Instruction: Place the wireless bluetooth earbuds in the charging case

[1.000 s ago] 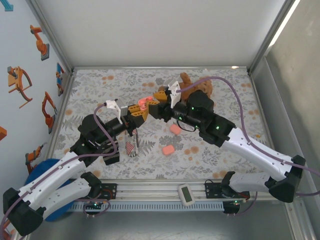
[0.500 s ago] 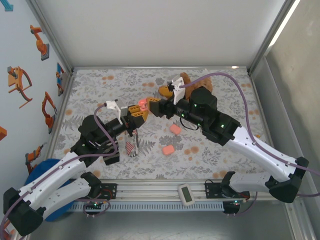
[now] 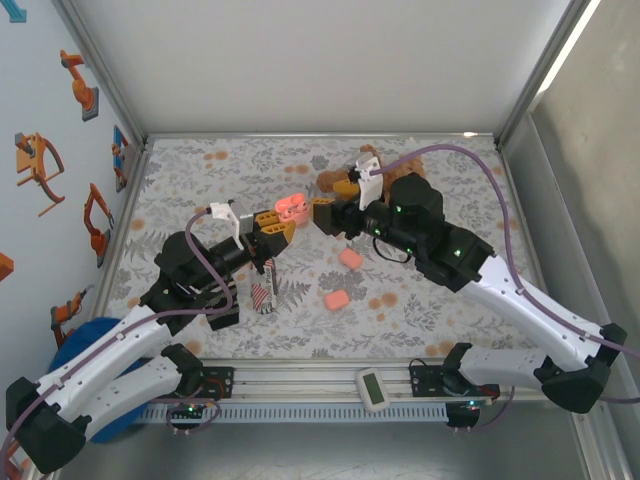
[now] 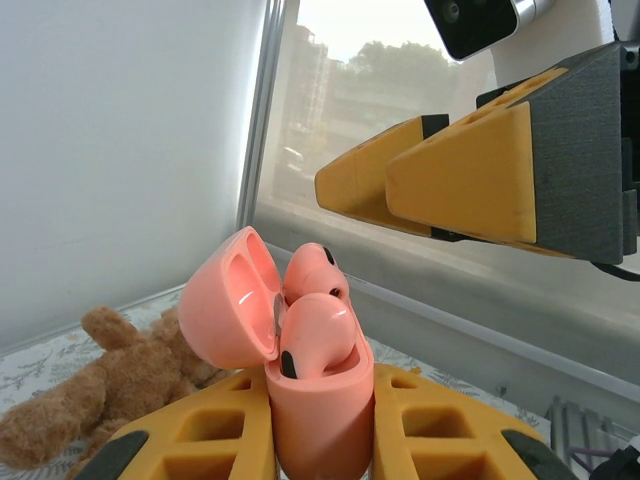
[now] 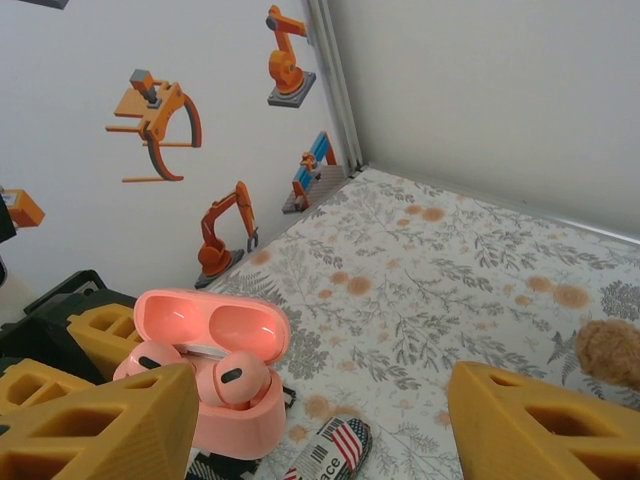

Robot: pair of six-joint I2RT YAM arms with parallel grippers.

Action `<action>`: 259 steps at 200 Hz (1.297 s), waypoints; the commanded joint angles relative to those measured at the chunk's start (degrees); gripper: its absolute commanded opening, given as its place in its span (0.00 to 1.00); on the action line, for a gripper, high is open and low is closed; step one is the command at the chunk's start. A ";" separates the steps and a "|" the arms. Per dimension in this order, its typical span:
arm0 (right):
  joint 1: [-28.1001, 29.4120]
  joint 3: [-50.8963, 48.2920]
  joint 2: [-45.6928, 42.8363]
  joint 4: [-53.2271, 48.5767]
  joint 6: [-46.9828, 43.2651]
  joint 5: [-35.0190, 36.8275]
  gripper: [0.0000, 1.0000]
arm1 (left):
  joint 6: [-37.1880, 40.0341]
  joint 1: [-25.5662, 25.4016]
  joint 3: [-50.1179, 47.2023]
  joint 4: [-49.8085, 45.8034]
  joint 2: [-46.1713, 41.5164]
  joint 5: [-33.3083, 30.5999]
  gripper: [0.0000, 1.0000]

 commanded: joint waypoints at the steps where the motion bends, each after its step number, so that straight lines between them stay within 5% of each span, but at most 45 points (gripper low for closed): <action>1: -0.15 0.69 0.86 -0.74 0.94 -0.27 0.66 | -0.80 -0.28 -0.57 2.72 -1.03 1.00 0.00; 167: -0.15 2.46 4.52 2.22 1.48 -6.37 0.64 | -0.28 -0.32 -0.49 2.35 -1.04 1.02 0.00; 259: -3.44 0.44 -0.22 5.02 2.89 -8.41 0.85 | 0.24 -0.32 0.60 1.80 0.18 0.89 0.00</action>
